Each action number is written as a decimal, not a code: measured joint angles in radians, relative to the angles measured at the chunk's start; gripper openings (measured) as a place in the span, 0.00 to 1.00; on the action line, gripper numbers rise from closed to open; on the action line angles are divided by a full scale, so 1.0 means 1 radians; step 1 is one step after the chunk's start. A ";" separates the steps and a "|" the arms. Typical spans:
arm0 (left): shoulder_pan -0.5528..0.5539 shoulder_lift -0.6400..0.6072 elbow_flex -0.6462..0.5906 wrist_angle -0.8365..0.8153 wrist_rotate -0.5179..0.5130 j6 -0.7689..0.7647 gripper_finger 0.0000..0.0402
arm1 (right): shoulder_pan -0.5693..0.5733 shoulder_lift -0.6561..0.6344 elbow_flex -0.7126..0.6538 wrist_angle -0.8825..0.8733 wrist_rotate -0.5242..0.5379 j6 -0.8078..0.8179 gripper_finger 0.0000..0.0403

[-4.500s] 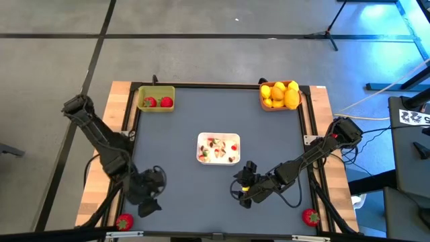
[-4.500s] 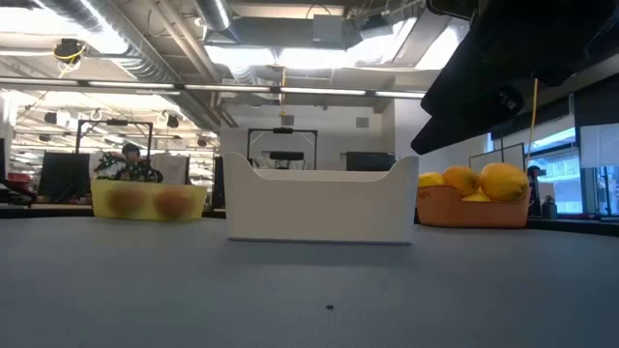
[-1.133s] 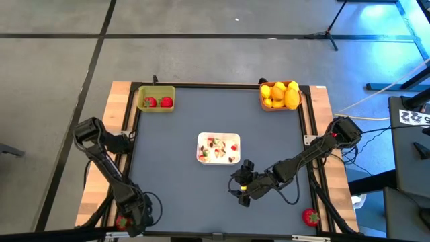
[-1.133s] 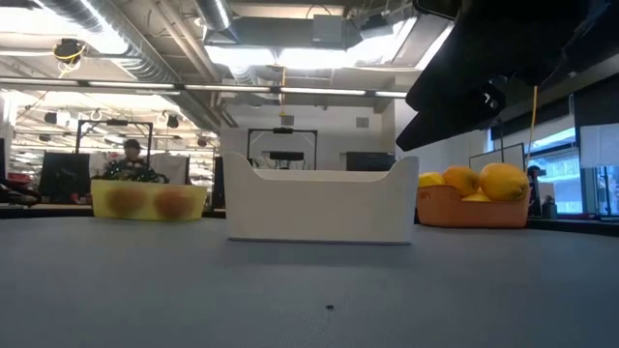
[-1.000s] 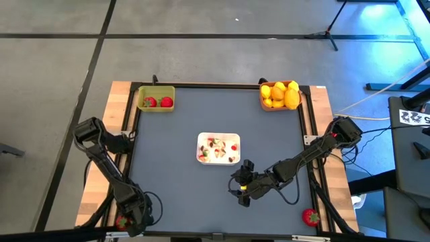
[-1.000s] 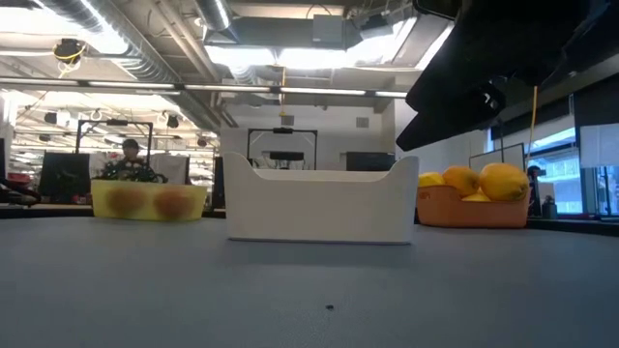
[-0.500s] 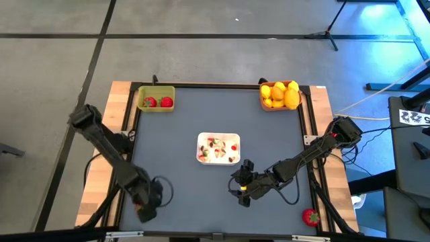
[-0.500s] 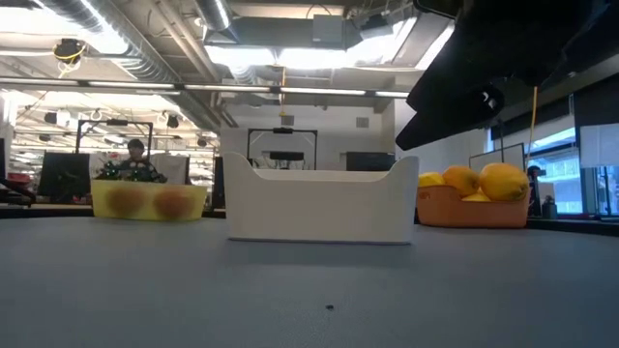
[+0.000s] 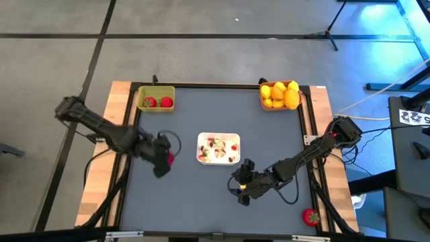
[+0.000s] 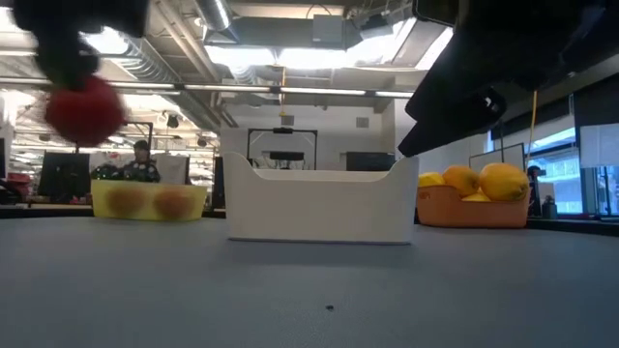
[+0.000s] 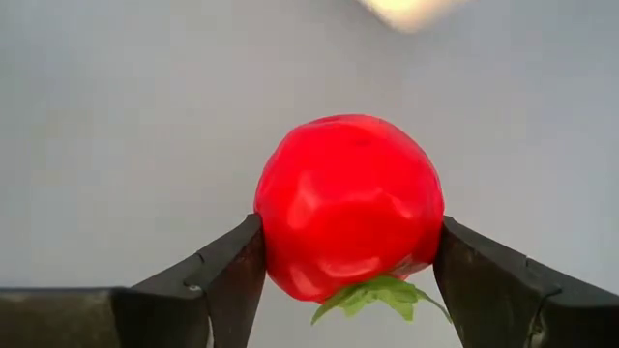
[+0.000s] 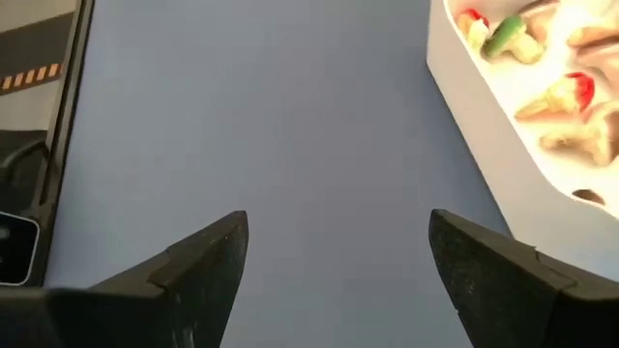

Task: Sort produce into baskets
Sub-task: Put the red tomato into the yellow bin

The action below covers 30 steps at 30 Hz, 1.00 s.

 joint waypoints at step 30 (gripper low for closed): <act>1.026 -0.013 0.001 0.124 -0.546 0.585 0.65 | -0.109 -0.312 0.000 -0.733 0.559 0.132 0.79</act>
